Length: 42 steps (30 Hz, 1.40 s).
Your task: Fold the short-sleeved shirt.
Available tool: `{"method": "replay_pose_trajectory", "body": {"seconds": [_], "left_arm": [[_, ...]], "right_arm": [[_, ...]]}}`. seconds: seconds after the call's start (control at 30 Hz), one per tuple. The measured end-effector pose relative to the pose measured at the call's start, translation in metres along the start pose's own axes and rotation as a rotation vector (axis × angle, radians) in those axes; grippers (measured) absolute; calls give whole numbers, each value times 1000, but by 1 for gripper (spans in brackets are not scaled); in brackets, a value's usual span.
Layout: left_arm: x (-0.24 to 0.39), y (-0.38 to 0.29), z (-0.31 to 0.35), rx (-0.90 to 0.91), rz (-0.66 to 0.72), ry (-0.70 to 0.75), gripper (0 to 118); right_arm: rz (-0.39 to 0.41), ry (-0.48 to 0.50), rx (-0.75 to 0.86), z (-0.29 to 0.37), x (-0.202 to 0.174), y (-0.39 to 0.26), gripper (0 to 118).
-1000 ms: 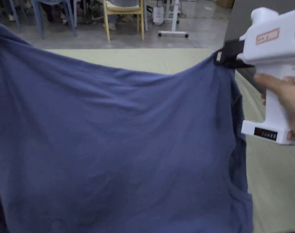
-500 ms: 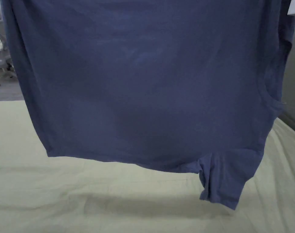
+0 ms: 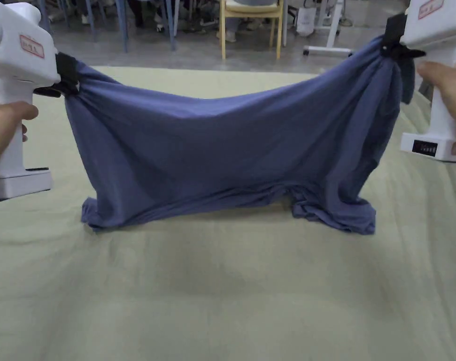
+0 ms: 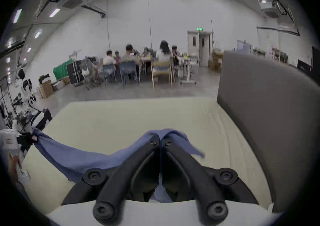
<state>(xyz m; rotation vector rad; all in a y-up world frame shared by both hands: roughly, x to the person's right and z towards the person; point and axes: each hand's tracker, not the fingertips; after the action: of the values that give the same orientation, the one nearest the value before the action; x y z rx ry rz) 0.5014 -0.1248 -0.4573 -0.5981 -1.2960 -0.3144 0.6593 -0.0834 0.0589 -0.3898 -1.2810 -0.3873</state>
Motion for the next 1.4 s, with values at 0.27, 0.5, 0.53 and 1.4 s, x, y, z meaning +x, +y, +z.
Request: {"method": "replay_pose_trajectory", "body": {"seconds": [0.27,0.5,0.53,1.4], "left_arm": [[-2,-71,23,-76,-97,-46,0],[-5,-175,102,-106,-131,-83,0],[-5,-189,116,-107,-143,-79,0],[-29,-408,218,-528,-125,55,38]], "right_arm": [[-7,72,-81,30,26,-98,3],[-107,154,-76,139,49,-214,3],[-110,153,-67,156,50,-229,3],[37,-3,-492,297,34,-445,51]]}}
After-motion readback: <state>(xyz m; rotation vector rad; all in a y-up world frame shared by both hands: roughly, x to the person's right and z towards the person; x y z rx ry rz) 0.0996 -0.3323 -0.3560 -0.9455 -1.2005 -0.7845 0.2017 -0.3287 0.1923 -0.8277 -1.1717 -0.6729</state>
